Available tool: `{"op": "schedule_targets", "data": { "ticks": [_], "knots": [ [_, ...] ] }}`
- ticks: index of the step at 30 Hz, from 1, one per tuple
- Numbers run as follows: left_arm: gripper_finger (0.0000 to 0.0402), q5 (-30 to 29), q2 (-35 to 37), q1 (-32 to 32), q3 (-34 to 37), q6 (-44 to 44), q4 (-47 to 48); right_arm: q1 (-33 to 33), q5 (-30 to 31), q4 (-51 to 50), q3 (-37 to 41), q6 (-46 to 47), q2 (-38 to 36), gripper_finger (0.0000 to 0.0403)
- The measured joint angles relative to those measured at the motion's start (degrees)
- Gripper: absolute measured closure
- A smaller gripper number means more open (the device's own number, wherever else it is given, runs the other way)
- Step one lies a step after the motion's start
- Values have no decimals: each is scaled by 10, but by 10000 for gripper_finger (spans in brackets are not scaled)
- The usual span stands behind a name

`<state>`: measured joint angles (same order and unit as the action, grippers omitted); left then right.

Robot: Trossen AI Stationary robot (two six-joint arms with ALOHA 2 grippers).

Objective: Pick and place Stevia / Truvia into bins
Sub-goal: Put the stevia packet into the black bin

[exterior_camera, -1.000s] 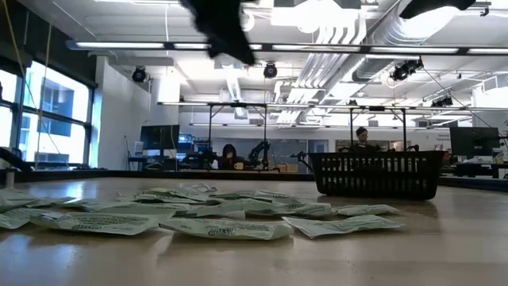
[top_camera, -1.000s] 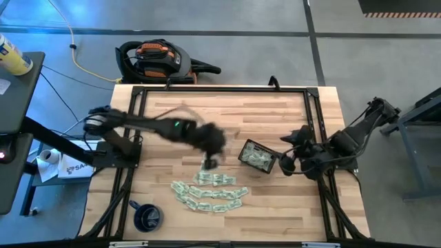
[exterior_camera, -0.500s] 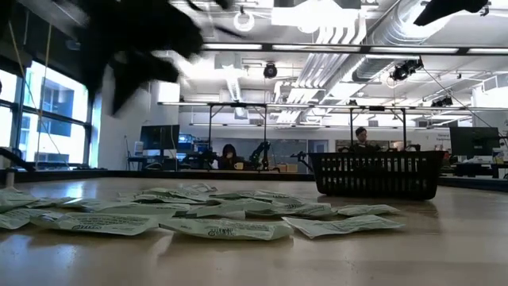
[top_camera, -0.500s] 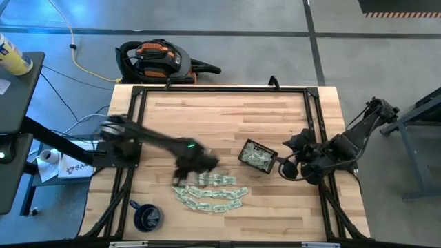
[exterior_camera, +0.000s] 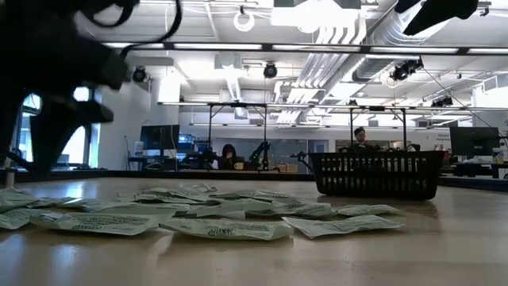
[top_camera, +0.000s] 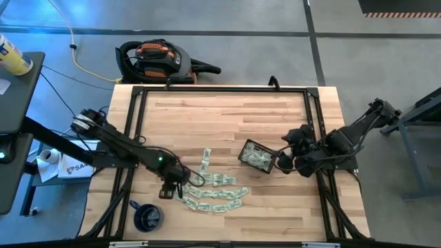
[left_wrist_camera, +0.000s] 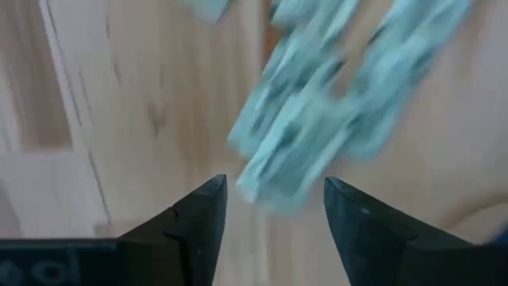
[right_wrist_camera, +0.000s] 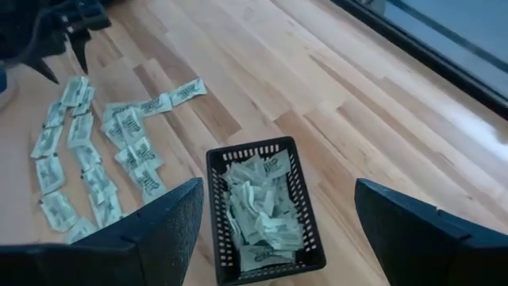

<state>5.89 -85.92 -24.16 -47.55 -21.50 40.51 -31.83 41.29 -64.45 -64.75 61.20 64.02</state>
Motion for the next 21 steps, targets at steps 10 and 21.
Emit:
{"op": "schedule_targets", "data": {
  "ticks": [10, 21],
  "knots": [
    [228, 31, -10, -3, 62, 2, -93, 20, -8, 5, 0, 18, 0, 86],
    [355, 28, -12, -1, 84, 12, -56, 39, -12, 4, 0, 18, 0, 86]
  ]
}}
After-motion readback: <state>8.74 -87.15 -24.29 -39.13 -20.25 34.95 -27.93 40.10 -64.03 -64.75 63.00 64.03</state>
